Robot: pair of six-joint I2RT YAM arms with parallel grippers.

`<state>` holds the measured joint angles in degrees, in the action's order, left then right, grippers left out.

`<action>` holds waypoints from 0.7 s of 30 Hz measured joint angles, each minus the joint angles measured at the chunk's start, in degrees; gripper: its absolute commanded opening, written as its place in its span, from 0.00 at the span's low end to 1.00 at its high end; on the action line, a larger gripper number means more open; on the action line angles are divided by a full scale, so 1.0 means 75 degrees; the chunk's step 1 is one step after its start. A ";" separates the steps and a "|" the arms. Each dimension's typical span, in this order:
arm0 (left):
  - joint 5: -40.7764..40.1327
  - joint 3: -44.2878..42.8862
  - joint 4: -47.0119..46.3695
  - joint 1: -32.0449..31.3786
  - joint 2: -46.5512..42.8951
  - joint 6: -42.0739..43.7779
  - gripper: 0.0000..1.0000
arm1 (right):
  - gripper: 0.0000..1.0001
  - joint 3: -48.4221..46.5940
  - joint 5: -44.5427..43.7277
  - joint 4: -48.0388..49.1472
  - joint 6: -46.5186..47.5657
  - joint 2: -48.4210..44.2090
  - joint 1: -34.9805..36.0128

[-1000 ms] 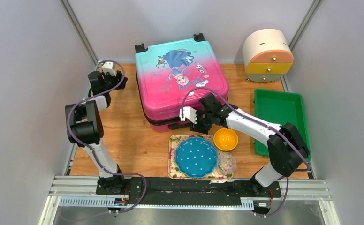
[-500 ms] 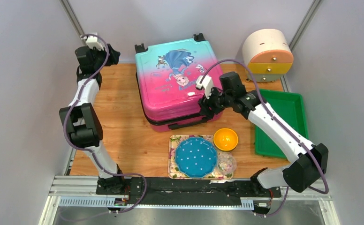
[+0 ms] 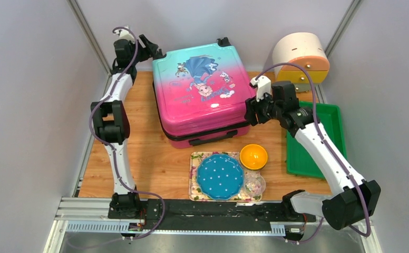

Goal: Open, take out, and arrange the luggage

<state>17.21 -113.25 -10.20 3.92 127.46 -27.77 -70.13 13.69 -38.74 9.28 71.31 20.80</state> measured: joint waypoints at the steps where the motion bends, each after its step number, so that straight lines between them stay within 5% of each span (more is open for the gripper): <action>1: 0.0035 0.0000 0.0029 -0.0035 0.0102 -0.0131 0.78 | 0.58 0.0055 -0.0029 -0.0006 -0.0012 -0.0052 0.0000; 12: 0.1731 0.0009 -0.0347 0.0035 0.0615 -0.1912 0.74 | 0.58 0.0323 -0.0312 -0.0128 0.0029 -0.0195 0.0000; 17: 0.2136 -0.0067 -0.0580 0.0105 0.0781 -0.2553 0.50 | 0.58 0.0466 -0.0382 -0.0216 0.0105 -0.0321 -0.0067; 18: 0.2145 -0.0067 -0.0577 0.0117 0.0781 -0.2699 0.41 | 0.58 0.0495 -0.0405 -0.0230 0.0140 -0.0321 -0.0090; 19: 0.2122 -0.0067 -0.0562 0.0122 0.0781 -0.2821 0.17 | 0.58 0.0510 -0.0449 -0.0245 0.0166 -0.0321 -0.0099; 21: 0.2168 -0.0067 -0.0609 0.0137 0.0796 -0.2923 0.00 | 0.57 0.0548 -0.0568 -0.0245 0.0216 -0.0303 -0.0122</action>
<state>33.47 -113.75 -14.76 4.95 133.43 -49.69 -66.02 9.43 -40.58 10.90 69.04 19.88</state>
